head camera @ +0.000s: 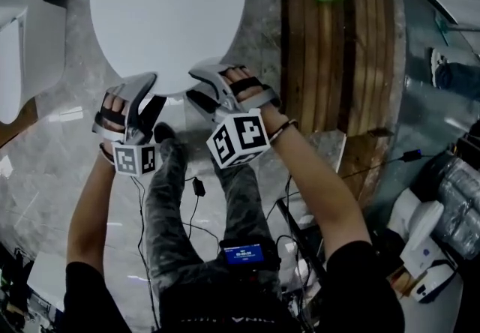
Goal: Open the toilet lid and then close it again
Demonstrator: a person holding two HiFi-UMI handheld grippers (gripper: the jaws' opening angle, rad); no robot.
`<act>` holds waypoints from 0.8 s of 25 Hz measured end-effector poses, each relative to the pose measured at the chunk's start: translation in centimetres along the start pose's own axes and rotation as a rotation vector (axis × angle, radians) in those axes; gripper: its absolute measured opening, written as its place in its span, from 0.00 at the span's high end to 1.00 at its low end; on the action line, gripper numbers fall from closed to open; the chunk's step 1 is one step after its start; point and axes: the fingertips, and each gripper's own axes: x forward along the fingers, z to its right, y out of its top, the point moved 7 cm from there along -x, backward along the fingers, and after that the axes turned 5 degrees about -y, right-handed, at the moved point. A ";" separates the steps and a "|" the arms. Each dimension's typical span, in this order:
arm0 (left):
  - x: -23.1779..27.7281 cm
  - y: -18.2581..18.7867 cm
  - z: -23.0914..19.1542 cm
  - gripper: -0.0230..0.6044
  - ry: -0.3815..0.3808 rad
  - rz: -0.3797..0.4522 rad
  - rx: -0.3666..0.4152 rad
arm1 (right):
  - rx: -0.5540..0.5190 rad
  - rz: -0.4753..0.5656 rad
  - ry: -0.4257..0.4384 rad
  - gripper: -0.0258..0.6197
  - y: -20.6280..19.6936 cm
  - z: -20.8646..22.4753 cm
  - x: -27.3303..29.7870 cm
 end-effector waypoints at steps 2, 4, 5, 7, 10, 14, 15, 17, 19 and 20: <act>1.0 -0.6 1.5 0.50 0.007 -0.011 0.018 | -0.014 -0.003 -0.017 0.65 -1.1 -1.3 1.0; 2.1 -1.3 2.8 0.50 0.017 -0.026 0.033 | -0.024 -0.008 -0.037 0.65 -2.2 -2.3 2.2; 2.8 -1.6 3.4 0.50 0.022 -0.033 0.040 | -0.028 -0.011 -0.047 0.65 -2.8 -2.7 2.8; 4.1 -2.4 4.6 0.49 0.028 -0.043 0.046 | -0.031 -0.020 -0.059 0.65 -3.9 -3.6 4.1; 5.6 -3.4 6.2 0.49 0.020 -0.069 0.058 | -0.018 -0.036 -0.056 0.65 -5.2 -4.6 5.9; 7.3 -4.2 7.7 0.49 -0.009 -0.099 0.076 | -0.020 -0.065 -0.039 0.67 -6.7 -5.6 7.6; 7.6 -4.4 8.0 0.49 -0.021 -0.104 0.076 | -0.018 -0.074 -0.029 0.67 -7.0 -5.8 8.0; 8.0 -4.9 8.5 0.49 -0.052 -0.116 0.068 | -0.012 -0.094 -0.007 0.68 -7.5 -6.1 8.8; 8.4 -5.4 8.7 0.50 -0.074 -0.124 0.064 | -0.010 -0.109 0.008 0.68 -7.7 -6.2 9.6; 8.5 -5.6 8.6 0.50 -0.076 -0.125 0.067 | -0.012 -0.108 0.010 0.68 -7.8 -6.1 9.9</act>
